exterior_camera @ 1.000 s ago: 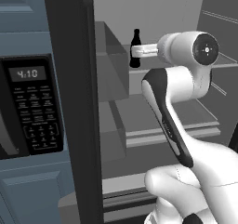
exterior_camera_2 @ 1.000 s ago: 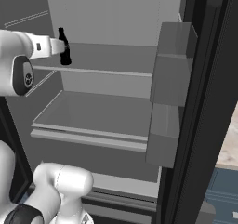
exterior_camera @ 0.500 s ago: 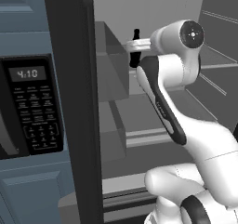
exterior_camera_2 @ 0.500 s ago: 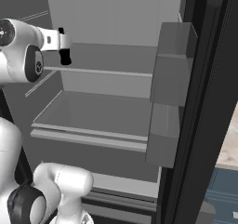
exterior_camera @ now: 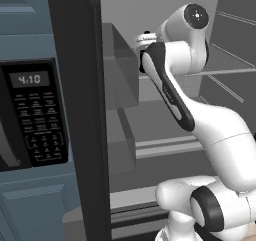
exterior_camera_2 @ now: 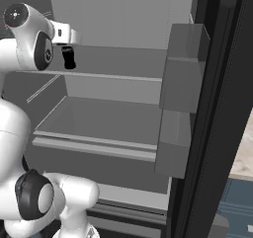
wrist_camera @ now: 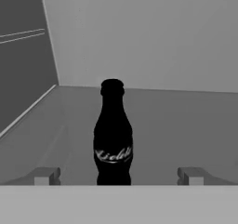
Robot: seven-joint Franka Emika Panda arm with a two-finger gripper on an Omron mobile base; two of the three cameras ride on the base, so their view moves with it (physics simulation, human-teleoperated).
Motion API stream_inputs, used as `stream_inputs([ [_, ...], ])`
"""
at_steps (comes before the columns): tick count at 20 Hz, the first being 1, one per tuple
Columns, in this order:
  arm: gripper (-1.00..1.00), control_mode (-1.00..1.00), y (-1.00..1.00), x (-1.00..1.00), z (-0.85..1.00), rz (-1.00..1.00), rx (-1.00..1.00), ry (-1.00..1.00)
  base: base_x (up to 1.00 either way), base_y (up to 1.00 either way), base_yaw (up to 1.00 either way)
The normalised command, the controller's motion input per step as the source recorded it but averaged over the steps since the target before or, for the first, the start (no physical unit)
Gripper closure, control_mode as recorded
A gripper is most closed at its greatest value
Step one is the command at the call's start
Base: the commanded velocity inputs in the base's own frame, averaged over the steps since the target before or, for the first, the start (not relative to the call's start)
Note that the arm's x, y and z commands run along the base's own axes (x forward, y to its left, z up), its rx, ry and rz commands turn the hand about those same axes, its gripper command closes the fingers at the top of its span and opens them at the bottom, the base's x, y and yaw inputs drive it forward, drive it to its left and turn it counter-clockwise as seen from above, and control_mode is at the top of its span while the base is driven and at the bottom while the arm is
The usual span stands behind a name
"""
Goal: Open the fridge, grab two sodas, and place both sodas inside the bowl with ice on the dining counter.
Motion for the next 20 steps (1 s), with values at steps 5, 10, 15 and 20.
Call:
stream_inputs([
  [5,-1.00,-1.00,0.01,0.19,0.00,0.00,0.00,0.05,0.00,0.00,0.00],
  [10,-1.00,-1.00,0.00,0.15,0.00,0.00,0.00,0.05,0.00,0.00,0.00],
  [15,-1.00,-1.00,0.01,0.14,-0.10,0.00,0.00,0.05,0.00,0.00,0.00],
  [20,-1.00,-1.00,0.06,0.14,-0.16,0.00,0.00,0.05,0.00,0.00,0.00],
])
